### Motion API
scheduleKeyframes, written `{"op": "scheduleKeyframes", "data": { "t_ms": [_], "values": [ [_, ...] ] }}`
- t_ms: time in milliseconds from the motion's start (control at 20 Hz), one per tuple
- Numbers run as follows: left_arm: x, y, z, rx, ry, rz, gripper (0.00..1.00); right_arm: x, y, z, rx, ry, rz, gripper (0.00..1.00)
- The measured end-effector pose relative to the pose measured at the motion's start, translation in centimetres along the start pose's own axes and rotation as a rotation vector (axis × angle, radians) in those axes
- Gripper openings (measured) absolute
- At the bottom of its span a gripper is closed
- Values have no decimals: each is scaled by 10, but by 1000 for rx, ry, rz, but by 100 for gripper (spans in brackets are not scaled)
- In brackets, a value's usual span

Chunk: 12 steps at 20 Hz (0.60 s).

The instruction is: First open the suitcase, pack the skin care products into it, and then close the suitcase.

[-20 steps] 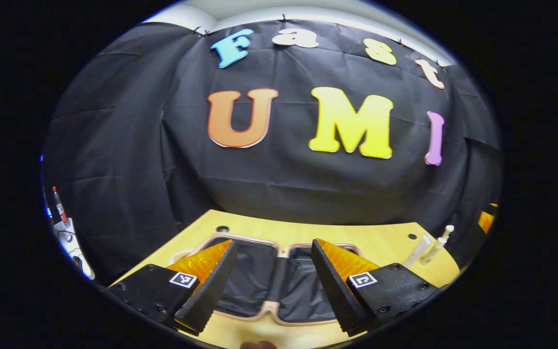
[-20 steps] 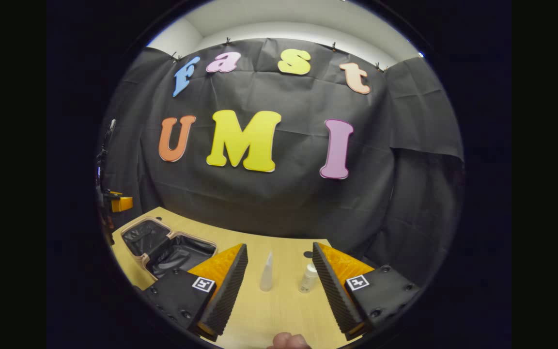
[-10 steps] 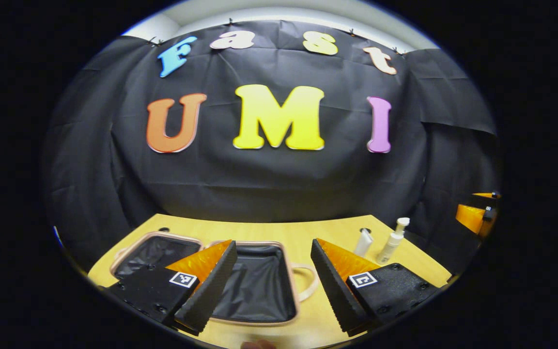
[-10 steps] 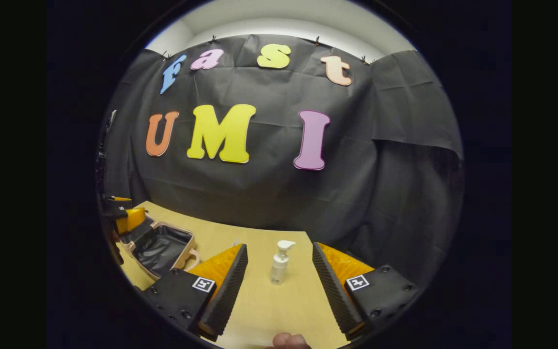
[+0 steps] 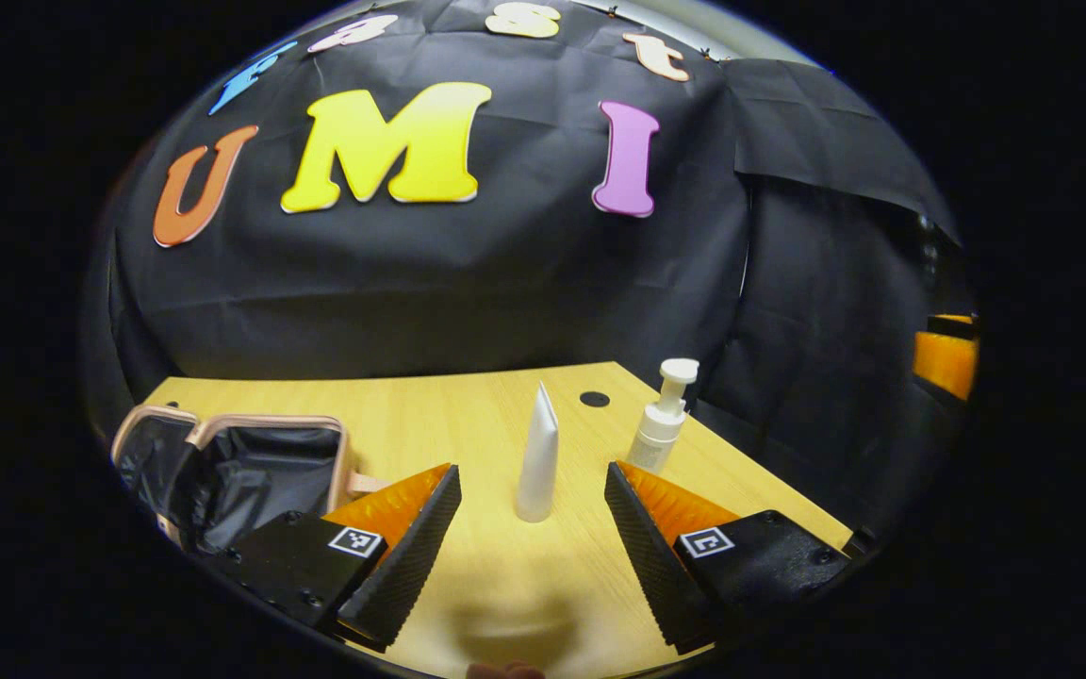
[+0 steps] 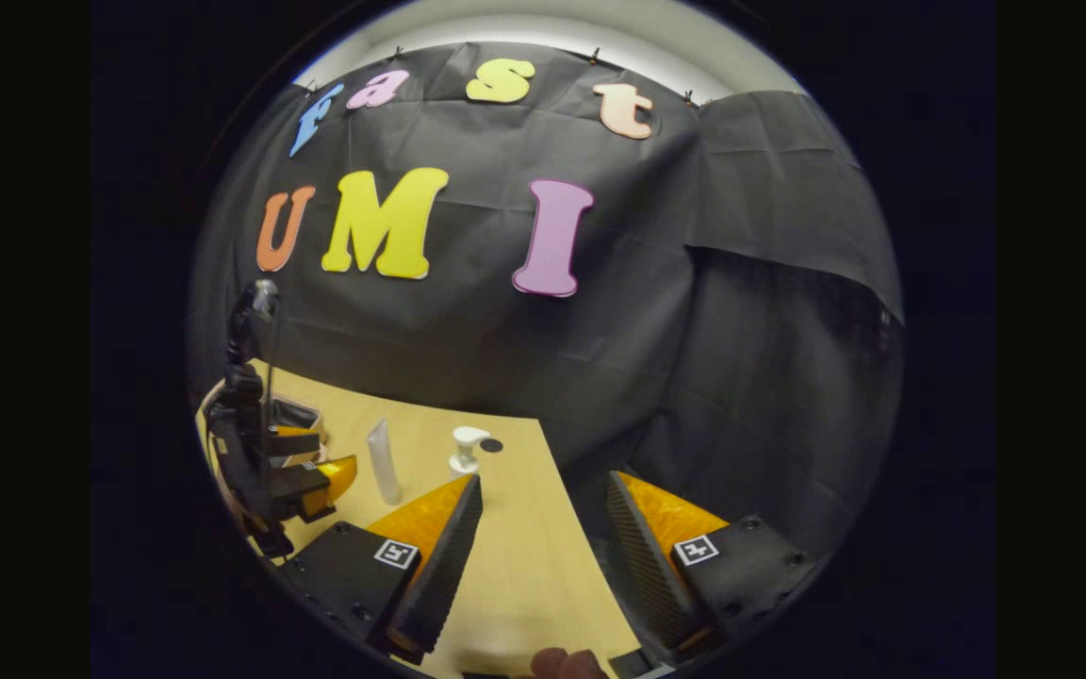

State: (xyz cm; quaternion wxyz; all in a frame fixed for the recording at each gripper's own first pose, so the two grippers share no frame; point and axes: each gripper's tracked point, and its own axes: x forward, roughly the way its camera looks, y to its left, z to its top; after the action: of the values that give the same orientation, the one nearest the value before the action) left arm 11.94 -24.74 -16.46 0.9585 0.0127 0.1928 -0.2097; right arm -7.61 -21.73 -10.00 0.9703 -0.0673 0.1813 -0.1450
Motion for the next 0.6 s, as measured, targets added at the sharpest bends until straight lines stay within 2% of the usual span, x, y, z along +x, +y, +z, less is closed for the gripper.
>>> {"op": "scheduleKeyframes", "data": {
  "t_ms": [150, 350, 500, 600],
  "values": [
    [36, -6, -21, -18, 56, 0, 99, 1, -21, -8, -7, 31, -30, 80],
    [75, 3, -36, -31, 95, 46, 99, 8, -41, -18, 9, 68, -69, 80],
    [91, 12, -48, -19, 118, 73, 99, 15, -43, -26, 16, 89, -74, 80],
    [101, 14, -52, -18, 129, 64, 94, 19, -42, -27, 13, 100, -72, 80]
  ]
}}
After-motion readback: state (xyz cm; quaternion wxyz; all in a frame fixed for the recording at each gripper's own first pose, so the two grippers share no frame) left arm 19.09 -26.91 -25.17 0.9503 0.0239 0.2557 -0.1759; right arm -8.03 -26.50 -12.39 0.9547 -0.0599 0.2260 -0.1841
